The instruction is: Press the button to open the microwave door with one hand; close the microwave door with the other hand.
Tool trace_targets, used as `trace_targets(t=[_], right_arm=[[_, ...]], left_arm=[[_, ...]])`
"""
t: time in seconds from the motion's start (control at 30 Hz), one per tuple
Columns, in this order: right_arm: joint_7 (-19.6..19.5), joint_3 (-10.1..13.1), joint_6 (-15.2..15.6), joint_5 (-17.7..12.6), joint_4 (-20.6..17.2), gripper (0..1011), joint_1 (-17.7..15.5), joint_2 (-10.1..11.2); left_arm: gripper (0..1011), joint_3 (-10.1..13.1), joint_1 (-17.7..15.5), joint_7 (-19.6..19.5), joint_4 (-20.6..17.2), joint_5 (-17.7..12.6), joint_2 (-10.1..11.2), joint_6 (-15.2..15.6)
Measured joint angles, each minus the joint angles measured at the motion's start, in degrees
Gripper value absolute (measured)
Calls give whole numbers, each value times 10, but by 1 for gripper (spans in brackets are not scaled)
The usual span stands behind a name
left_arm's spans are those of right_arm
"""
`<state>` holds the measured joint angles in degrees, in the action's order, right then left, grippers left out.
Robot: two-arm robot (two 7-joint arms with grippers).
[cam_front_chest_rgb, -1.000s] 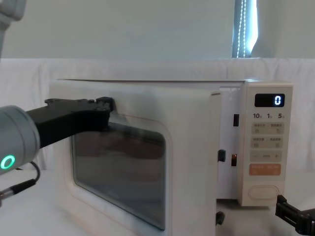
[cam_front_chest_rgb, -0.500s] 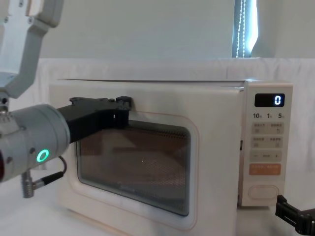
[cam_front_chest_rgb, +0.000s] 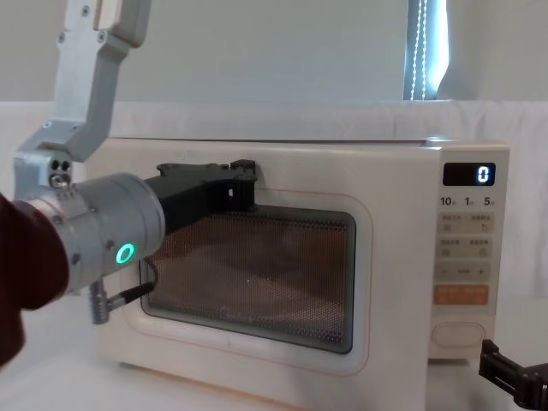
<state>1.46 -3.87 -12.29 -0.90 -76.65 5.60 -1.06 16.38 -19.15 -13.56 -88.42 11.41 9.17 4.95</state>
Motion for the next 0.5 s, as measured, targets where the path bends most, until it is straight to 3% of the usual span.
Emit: trace_targets(t=[0.5], right_arm=[[0, 0, 0, 0, 0, 1002, 0, 0]], left_arm=[[0, 8, -41, 10, 69, -12, -26, -32]])
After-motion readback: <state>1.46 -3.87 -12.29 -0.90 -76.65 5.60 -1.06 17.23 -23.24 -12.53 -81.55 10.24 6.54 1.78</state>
